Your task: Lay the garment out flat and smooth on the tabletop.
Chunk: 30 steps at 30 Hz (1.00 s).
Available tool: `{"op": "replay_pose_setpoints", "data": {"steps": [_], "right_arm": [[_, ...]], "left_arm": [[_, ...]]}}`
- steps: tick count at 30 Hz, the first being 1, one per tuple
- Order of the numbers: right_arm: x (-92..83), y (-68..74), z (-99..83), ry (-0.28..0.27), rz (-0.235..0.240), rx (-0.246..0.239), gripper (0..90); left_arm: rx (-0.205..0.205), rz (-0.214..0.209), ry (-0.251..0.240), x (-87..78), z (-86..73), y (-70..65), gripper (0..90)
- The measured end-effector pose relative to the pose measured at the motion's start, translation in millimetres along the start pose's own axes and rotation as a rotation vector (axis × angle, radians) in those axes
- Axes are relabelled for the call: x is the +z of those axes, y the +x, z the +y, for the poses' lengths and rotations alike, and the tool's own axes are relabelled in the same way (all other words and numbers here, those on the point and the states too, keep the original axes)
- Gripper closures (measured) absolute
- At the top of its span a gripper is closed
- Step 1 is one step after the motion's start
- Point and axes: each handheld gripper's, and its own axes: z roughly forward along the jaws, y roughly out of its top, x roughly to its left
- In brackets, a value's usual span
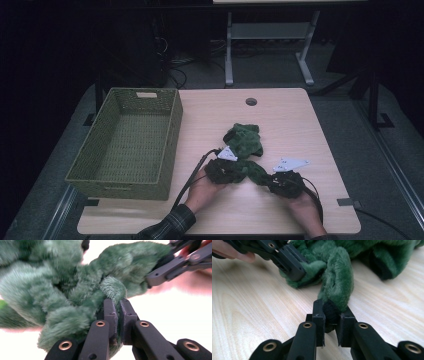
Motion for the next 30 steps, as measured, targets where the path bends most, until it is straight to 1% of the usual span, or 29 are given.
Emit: {"op": "replay_pose_setpoints", "data": {"steps": [2, 3, 4, 5, 6, 7, 8, 9, 10, 11, 12, 13, 14, 15, 16, 17, 18, 20, 21, 22, 23, 24, 25, 26, 27, 28, 29, 30], "right_arm": [[-4.4, -1.8, 0.2, -0.007, -0.013, -0.005, 79.5], [-5.8, -2.7, 0.1, -0.014, -0.016, -0.006, 79.5], [-5.8, -2.7, 0.1, -0.014, -0.016, -0.006, 79.5], [-10.8, -5.1, -0.8, -0.018, -0.027, -0.006, 79.6], [-13.1, -6.1, -1.4, -0.024, -0.034, -0.002, 79.6], [-15.7, -7.7, -2.2, -0.025, -0.039, 0.000, 79.6], [-17.9, -9.3, -3.1, -0.029, -0.049, 0.002, 79.6], [-20.2, -11.6, -4.2, -0.030, -0.057, 0.005, 79.6], [-22.0, -13.4, -5.0, -0.028, -0.062, 0.009, 79.6], [-24.9, -16.6, -6.2, -0.032, -0.069, 0.014, 79.6], [-24.9, -16.6, -6.2, -0.032, -0.069, 0.014, 79.6], [-29.6, -21.4, -8.5, -0.031, -0.086, 0.021, 79.6], [-29.6, -21.4, -8.5, -0.031, -0.086, 0.021, 79.6], [-33.5, -26.1, -11.8, -0.022, -0.105, 0.029, 79.7], [-33.5, -26.1, -11.8, -0.022, -0.105, 0.029, 79.7], [-37.0, -30.3, -15.5, -0.018, -0.116, 0.040, 79.9], [-37.0, -30.3, -15.5, -0.018, -0.116, 0.040, 79.9], [-41.7, -35.8, -21.0, -0.003, -0.133, 0.045, 80.5], [-41.7, -35.8, -21.0, -0.003, -0.133, 0.045, 80.5], [-45.0, -40.8, -25.3, 0.009, -0.141, 0.060, 81.1], [-46.0, -42.8, -26.7, 0.016, -0.146, 0.068, 81.4], [-46.4, -44.3, -27.8, 0.023, -0.149, 0.080, 81.6], [-46.4, -44.3, -27.8, 0.023, -0.149, 0.080, 81.6], [-46.3, -45.5, -28.4, 0.031, -0.151, 0.089, 81.6], [-44.3, -46.5, -28.6, 0.044, -0.148, 0.090, 81.2], [-43.2, -45.6, -28.5, 0.043, -0.151, 0.088, 80.4], [-43.2, -45.6, -28.5, 0.043, -0.151, 0.088, 80.4], [-43.3, -45.1, -28.2, 0.040, -0.166, 0.088, 75.1]], "left_arm": [[0.004, -0.007, -0.016, -7.4, 2.6, -1.2, 86.0], [0.004, -0.007, -0.016, -7.4, 2.6, -1.2, 86.1], [-0.010, -0.016, -0.033, -12.2, 4.1, -2.3, 86.1], [-0.011, -0.013, -0.047, -20.6, 5.1, -2.2, 86.1], [-0.011, -0.013, -0.047, -20.6, 5.1, -2.2, 86.1], [-0.015, -0.010, -0.050, -28.7, 4.4, -1.0, 86.2], [-0.015, -0.010, -0.050, -28.7, 4.4, -1.0, 86.2], [-0.020, -0.001, -0.051, -35.9, 2.7, 1.1, 86.2], [-0.020, -0.001, -0.051, -35.9, 2.7, 1.1, 86.2], [-0.036, 0.011, -0.062, -44.3, -0.3, 4.3, 86.3], [-0.036, 0.011, -0.062, -44.3, -0.3, 4.3, 86.3], [-0.051, 0.016, -0.064, -49.6, -3.4, 6.9, 86.3], [-0.051, 0.016, -0.064, -49.6, -3.4, 6.9, 86.4], [-0.063, 0.025, -0.060, -54.1, -8.8, 8.4, 86.5], [-0.063, 0.025, -0.060, -54.1, -8.8, 8.4, 86.5], [-0.068, 0.028, -0.051, -56.0, -11.4, 9.0, 86.6], [-0.079, 0.031, -0.045, -57.2, -14.1, 9.4, 86.6], [-0.102, 0.041, -0.023, -59.8, -22.6, 11.1, 86.9], [-0.102, 0.041, -0.023, -59.8, -22.6, 11.1, 86.9], [-0.100, 0.068, -0.005, -60.1, -27.2, 11.6, 87.0], [-0.091, 0.090, 0.014, -59.5, -28.7, 12.0, 87.0], [-0.086, 0.102, 0.032, -58.4, -29.9, 12.3, 87.0], [-0.086, 0.102, 0.032, -58.4, -29.9, 12.3, 86.9], [-0.098, 0.098, 0.031, -56.0, -30.8, 12.4, 86.9], [-0.097, 0.108, 0.039, -53.4, -31.3, 11.7, 84.3], [-0.088, 0.121, 0.045, -52.7, -31.1, 10.6, 81.8], [-0.088, 0.121, 0.045, -52.7, -31.1, 10.6, 77.9], [-0.088, 0.133, 0.046, -53.1, -30.7, 9.9, 73.0]]}}
